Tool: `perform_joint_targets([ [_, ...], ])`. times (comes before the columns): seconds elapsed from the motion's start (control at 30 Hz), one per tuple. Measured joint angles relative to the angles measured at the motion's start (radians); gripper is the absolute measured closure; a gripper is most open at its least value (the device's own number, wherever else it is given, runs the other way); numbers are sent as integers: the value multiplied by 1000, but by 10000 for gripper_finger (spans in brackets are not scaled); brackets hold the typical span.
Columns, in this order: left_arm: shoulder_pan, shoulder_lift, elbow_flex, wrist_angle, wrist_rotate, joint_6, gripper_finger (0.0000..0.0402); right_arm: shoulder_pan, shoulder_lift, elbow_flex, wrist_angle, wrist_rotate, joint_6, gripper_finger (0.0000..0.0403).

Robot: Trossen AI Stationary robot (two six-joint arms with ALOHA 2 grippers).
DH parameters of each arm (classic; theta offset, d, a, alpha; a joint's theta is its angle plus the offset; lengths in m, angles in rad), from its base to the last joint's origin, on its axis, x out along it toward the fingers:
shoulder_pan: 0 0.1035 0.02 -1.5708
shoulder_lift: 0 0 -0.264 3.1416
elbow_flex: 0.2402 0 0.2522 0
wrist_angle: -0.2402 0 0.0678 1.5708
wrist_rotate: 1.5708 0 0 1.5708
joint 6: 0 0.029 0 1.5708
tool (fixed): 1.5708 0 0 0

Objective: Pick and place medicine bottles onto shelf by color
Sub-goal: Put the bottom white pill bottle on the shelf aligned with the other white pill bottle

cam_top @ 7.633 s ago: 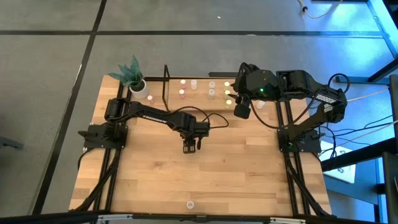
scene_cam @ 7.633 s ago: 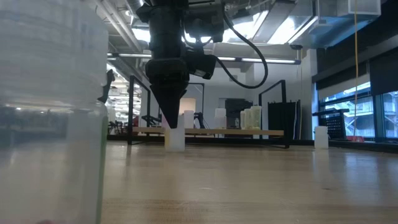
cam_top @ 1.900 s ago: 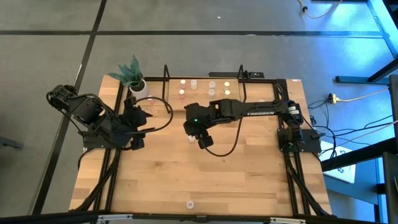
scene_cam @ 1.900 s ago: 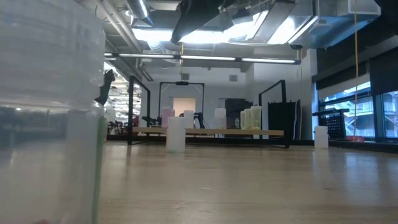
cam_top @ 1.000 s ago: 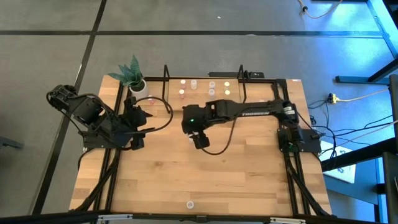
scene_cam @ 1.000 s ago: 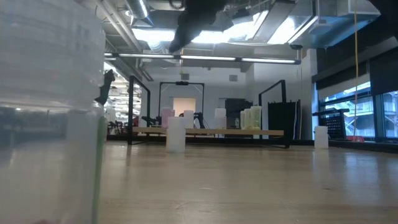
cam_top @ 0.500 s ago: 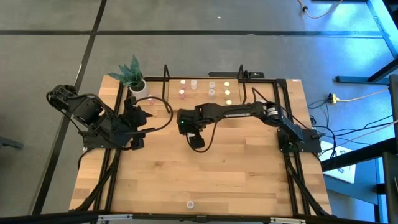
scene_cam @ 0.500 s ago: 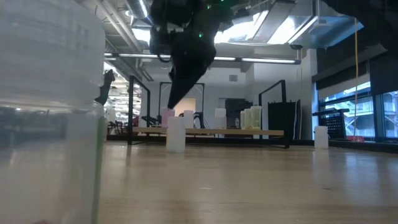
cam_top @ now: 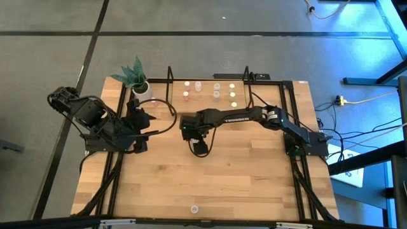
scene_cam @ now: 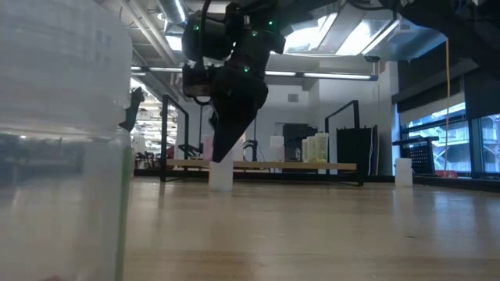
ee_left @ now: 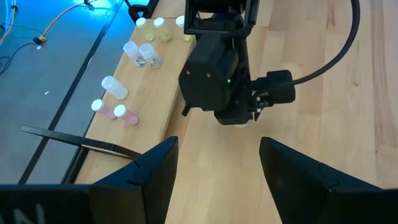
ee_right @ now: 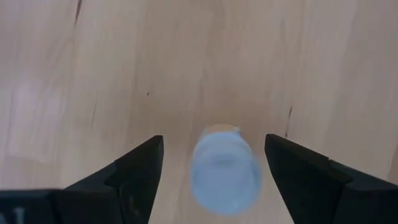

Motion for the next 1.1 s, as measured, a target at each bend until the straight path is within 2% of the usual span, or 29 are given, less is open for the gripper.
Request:
perform_joint_targets([
  [0.17, 0, 0, 0, 0, 0, 0, 182, 0, 8, 0, -4, 0, 2, 121],
  [0.3, 0, 0, 0, 0, 0, 0, 182, 0, 11, 0, -5, 0, 2, 139],
  [0.77, 0, 0, 0, 0, 0, 0, 182, 1, 10, 0, 1, 2, 50, 259],
  [1.1, 0, 0, 0, 0, 0, 0, 182, -3, 5, 22, -21, 4, 134, 255],
])
